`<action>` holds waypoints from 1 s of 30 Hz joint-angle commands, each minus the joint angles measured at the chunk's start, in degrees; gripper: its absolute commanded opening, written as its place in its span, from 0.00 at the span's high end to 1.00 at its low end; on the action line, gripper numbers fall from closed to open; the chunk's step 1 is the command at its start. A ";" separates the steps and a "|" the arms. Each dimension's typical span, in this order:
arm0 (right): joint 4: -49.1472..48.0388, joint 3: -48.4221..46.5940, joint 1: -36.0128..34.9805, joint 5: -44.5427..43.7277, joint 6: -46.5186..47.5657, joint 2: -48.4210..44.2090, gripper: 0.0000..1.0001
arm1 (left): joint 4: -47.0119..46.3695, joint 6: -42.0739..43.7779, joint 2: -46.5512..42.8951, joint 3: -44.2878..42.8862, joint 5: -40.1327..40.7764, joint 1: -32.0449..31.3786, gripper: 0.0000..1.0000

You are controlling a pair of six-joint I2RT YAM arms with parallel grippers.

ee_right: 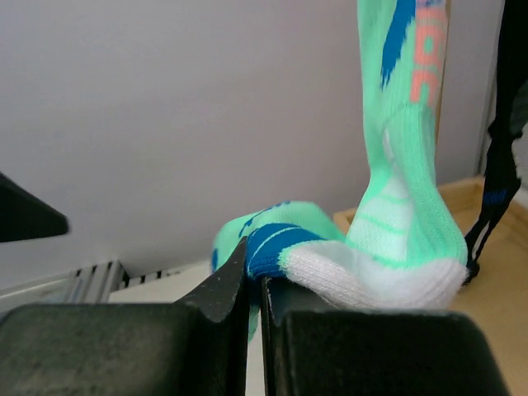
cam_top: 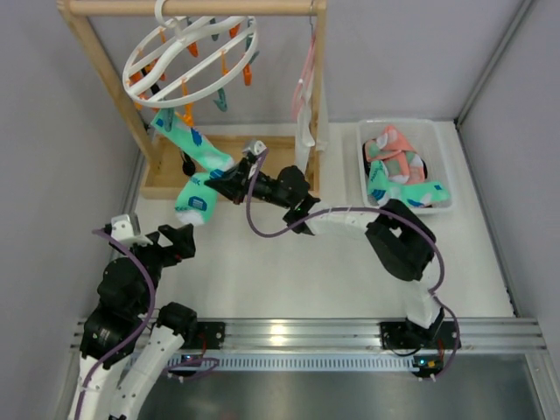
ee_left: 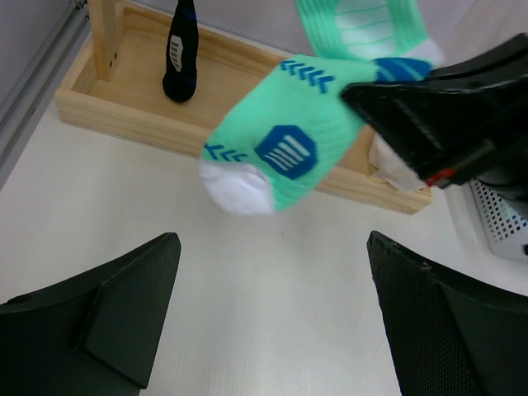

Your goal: Remove the socks clipped to the hanger

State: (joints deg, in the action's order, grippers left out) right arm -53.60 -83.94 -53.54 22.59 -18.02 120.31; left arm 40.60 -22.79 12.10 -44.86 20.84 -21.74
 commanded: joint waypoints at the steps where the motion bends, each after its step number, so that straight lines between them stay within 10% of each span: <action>1: -9.76 8.68 -0.51 0.44 0.79 -9.20 1.00 | -2.02 -0.15 -0.93 -0.84 -0.19 0.20 0.02; 12: -1.08 29.88 0.36 2.80 -0.52 -27.14 1.00 | -5.00 0.11 2.39 -8.99 -4.93 0.20 0.02; 30: -4.12 36.83 14.51 19.59 -18.26 -35.06 1.00 | -12.02 -4.99 40.01 -38.53 -8.97 0.20 0.02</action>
State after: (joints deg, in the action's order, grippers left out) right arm -51.35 -47.77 -40.38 36.49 -30.98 88.12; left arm 35.14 -26.13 50.57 -79.70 13.26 -21.74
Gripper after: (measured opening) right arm 0.010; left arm 0.984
